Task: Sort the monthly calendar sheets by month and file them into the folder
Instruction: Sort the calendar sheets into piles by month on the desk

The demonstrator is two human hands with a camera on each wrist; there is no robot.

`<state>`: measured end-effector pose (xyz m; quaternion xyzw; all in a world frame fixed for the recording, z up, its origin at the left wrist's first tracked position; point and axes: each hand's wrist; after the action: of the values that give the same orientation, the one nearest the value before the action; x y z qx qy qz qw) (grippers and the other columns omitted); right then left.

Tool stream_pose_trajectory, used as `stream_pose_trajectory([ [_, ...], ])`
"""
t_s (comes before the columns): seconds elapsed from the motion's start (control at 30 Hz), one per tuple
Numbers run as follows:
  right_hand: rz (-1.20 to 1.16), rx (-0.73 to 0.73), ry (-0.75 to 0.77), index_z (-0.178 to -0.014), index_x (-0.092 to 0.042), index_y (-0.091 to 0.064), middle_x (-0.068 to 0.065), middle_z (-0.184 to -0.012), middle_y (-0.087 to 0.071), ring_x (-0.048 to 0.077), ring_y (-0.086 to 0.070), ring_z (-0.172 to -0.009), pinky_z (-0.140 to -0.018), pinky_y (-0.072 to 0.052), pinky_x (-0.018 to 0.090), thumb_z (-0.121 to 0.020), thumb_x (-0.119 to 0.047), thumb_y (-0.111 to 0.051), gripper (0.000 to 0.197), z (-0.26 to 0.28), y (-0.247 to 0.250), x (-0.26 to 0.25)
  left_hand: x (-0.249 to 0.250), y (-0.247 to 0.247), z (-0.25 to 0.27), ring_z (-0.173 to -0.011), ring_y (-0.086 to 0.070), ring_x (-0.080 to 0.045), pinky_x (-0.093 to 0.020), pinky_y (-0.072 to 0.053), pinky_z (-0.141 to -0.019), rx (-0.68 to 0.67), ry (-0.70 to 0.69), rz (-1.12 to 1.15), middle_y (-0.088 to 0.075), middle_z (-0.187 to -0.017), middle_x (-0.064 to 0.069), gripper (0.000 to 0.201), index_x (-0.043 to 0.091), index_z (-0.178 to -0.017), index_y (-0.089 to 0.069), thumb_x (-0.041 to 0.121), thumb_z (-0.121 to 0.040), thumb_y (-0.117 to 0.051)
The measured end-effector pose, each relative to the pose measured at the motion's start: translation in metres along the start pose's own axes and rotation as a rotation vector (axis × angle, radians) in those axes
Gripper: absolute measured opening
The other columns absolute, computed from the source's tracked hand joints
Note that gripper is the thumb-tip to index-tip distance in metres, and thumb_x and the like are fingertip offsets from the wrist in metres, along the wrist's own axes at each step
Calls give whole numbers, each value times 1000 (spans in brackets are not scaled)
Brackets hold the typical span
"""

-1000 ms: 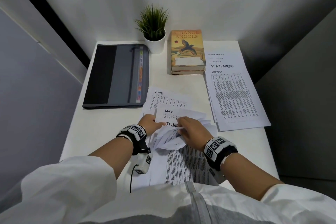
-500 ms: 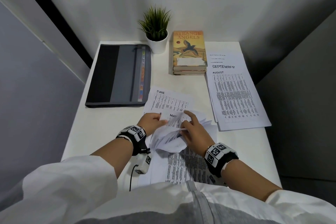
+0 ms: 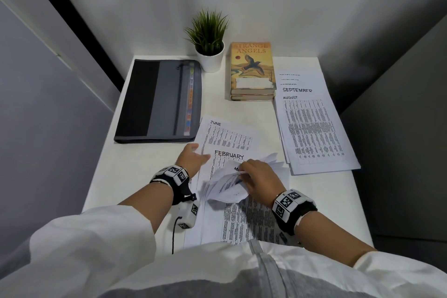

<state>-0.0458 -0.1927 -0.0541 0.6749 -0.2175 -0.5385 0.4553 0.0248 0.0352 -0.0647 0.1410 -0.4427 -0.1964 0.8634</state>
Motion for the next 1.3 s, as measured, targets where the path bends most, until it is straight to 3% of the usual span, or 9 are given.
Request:
stream_pose_trajectory([
  [0.07,-8,-37,-8,-102,-16,-60,2,-107,-59,23,-56,-91,-80,-48,38,-86,-21,-63,18,-3,2,1,-2,-1,1,-76,-56,-12,-26,-43,-72,-37,-81,-73,-59,-84,3,17,15,-97,-61,26,-87,-69],
  [0.2,-16,-78,-29,-104,-15,-60,6,-146,-39,27,-54,-110,-88,-49,39,-85,-22,-63,20,-10,4,6,-1,-6,6,-51,-39,-7,-20,-36,-55,-181,-166,-74,-44,-56,6,33,15,-58,-51,13,-85,-70],
  [0.33,26,-99,57,-109,-14,-62,6,-134,-54,28,-45,-123,-97,-44,42,-85,-21,-65,26,-17,10,9,0,-6,14,-58,-49,-11,-23,-42,-64,-372,-88,6,-57,-72,-4,18,8,-76,-65,18,-90,-64],
  [0.43,53,-84,73,-106,-16,-64,1,-106,-65,27,-52,-113,-90,-45,40,-85,-23,-65,22,-18,13,9,-1,-2,9,-74,-60,-7,-26,-45,-75,-133,-117,18,-69,-85,6,36,17,-85,-71,49,-92,-58],
  [0.6,-4,-102,36,-105,-19,-62,-2,-99,-62,21,-56,-91,-85,-44,34,-84,-21,-64,21,-14,11,7,-6,7,0,-113,-57,-20,-33,-44,-99,127,-81,15,-58,-123,-6,37,15,-126,-56,21,-90,-64],
  [0.7,-29,-104,28,-106,-18,-61,-1,-106,-59,22,-55,-94,-83,-45,33,-85,-20,-64,21,-12,10,6,-7,8,-3,-87,-61,-20,-27,-47,-80,27,-80,-5,-65,-92,-1,11,15,-96,-64,23,-90,-66],
  [0.8,-40,-98,31,-105,-16,-63,3,-126,-55,24,-57,-101,-88,-45,34,-87,-18,-63,18,-14,11,5,-9,5,1,-48,-39,-10,-21,-31,-49,-48,-118,-50,-42,-47,15,40,24,-54,-47,27,-89,-67],
  [1.0,-31,-107,41,-108,-15,-64,4,-133,-54,26,-52,-111,-94,-43,36,-86,-16,-63,21,-18,10,5,-10,4,7,-78,-67,-5,-15,-49,-65,-98,-160,15,-74,-88,8,13,18,-93,-74,24,-82,-76],
  [1.3,-18,-82,53,-104,-16,-62,-1,-102,-57,21,-52,-93,-82,-47,37,-83,-17,-63,21,-12,11,4,-16,3,0,-51,-28,-13,-26,-22,-53,38,-114,77,-33,-54,5,43,18,-58,-37,25,-90,-65],
])
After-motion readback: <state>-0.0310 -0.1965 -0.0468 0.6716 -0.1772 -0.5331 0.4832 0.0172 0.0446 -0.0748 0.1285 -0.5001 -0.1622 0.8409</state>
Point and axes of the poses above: each hand's wrist, its own z-axis away from the middle knuckle, its own y-axis out of the back of the hand, x = y × z
